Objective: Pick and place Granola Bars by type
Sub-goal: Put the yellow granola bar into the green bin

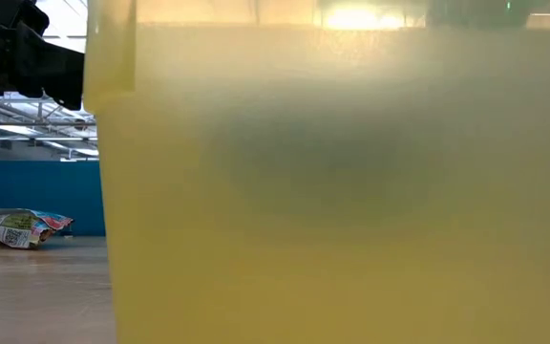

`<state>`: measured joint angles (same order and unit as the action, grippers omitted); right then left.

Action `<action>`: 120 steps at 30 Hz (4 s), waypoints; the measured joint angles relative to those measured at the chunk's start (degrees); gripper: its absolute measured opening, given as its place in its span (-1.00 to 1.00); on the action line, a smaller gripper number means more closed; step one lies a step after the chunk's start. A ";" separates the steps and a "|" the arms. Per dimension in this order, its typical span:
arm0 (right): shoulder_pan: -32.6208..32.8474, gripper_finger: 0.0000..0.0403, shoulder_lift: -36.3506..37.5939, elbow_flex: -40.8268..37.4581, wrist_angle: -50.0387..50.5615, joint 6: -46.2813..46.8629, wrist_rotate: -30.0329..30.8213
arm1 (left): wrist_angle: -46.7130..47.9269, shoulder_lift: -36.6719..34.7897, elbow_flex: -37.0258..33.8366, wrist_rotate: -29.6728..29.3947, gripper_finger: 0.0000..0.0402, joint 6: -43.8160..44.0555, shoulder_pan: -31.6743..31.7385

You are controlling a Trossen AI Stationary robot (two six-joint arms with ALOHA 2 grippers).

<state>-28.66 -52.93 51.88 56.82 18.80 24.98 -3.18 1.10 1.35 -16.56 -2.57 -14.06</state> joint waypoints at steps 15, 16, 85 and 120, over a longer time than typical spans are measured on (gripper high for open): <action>-14.34 -1.00 0.02 -7.57 -3.47 -4.19 -14.66 | 0.00 0.00 0.00 0.00 -0.21 0.00 0.02; -14.44 -1.00 0.02 -7.82 -3.60 -4.33 -14.69 | 0.00 0.02 0.02 0.00 -0.21 0.00 0.00; 83.72 -1.00 -10.96 -8.29 -16.77 67.41 -20.80 | 0.00 0.00 0.00 -0.01 -0.21 0.00 0.01; 81.83 -1.00 -31.15 -8.27 -28.78 64.18 -10.24 | 0.00 0.01 0.01 -0.02 -0.21 0.00 0.02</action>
<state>53.17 -84.07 43.61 28.03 82.98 14.74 -3.18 1.11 1.36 -16.58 -2.57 -14.04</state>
